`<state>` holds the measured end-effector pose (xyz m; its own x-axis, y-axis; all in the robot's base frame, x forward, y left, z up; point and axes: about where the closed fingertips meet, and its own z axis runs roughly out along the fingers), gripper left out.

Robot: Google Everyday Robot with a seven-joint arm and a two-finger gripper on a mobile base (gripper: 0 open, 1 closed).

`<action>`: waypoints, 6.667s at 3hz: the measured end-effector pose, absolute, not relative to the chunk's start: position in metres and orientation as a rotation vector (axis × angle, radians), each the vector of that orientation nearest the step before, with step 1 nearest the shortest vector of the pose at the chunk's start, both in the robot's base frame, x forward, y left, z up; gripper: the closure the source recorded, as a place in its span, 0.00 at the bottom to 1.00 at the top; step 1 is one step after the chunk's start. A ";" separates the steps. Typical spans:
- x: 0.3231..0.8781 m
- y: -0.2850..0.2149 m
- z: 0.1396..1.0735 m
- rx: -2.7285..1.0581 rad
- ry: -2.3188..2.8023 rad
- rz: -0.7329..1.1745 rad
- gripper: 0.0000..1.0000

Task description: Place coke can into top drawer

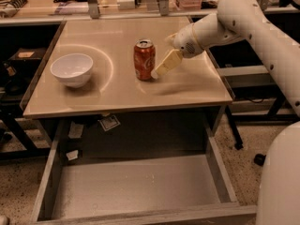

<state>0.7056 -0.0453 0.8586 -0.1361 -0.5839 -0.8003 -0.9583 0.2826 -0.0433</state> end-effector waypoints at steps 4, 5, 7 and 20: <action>0.706 -0.001 0.858 -1.473 1.723 0.715 0.00; 0.703 0.005 0.853 -1.468 1.756 0.720 0.00; 0.703 0.005 0.853 -1.468 1.758 0.722 0.41; 0.466 -0.061 0.808 -1.189 1.934 0.540 1.00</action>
Offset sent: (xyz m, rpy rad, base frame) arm -0.0030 0.0302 0.0088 0.0445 -0.0502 0.0712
